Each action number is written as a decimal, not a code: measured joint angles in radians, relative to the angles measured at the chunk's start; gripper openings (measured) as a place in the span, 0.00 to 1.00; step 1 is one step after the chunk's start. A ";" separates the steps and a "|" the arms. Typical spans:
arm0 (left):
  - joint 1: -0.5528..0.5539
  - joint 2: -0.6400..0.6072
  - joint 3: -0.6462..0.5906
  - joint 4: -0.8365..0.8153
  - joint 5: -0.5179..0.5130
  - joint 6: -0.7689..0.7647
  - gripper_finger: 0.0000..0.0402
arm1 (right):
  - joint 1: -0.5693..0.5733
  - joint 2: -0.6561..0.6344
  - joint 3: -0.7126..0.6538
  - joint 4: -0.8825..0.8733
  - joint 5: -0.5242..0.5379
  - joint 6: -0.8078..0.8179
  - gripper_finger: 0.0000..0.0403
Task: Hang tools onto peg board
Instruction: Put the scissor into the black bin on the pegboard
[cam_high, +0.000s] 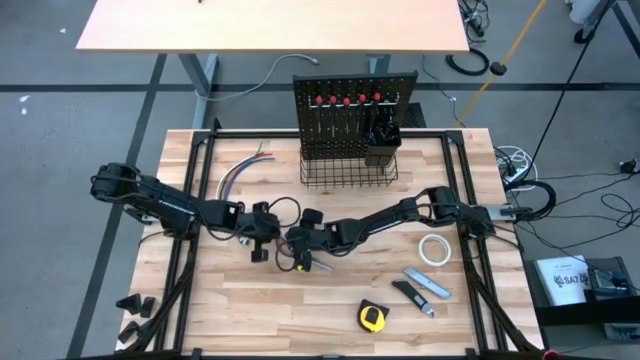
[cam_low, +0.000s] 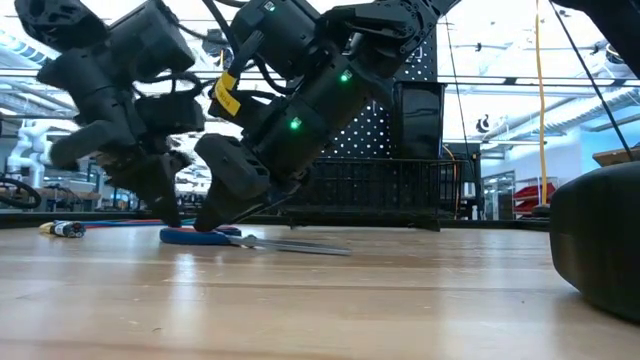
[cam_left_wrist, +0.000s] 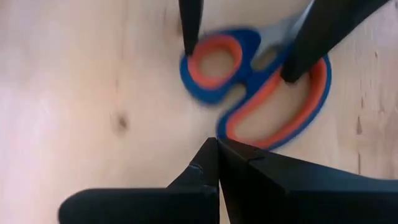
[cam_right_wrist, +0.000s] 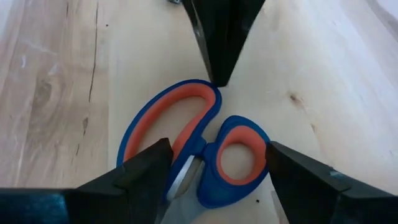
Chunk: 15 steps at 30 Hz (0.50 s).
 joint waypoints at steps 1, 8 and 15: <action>-0.003 0.000 -0.011 0.010 0.009 -0.027 0.00 | 0.000 0.000 0.000 0.000 0.000 -0.004 0.64; -0.052 -0.002 -0.121 0.204 0.009 -0.138 0.00 | 0.007 -0.040 -0.008 0.008 -0.023 0.018 0.64; -0.075 0.000 -0.143 0.279 0.003 -0.168 0.00 | 0.022 -0.094 -0.006 0.007 -0.034 0.045 0.64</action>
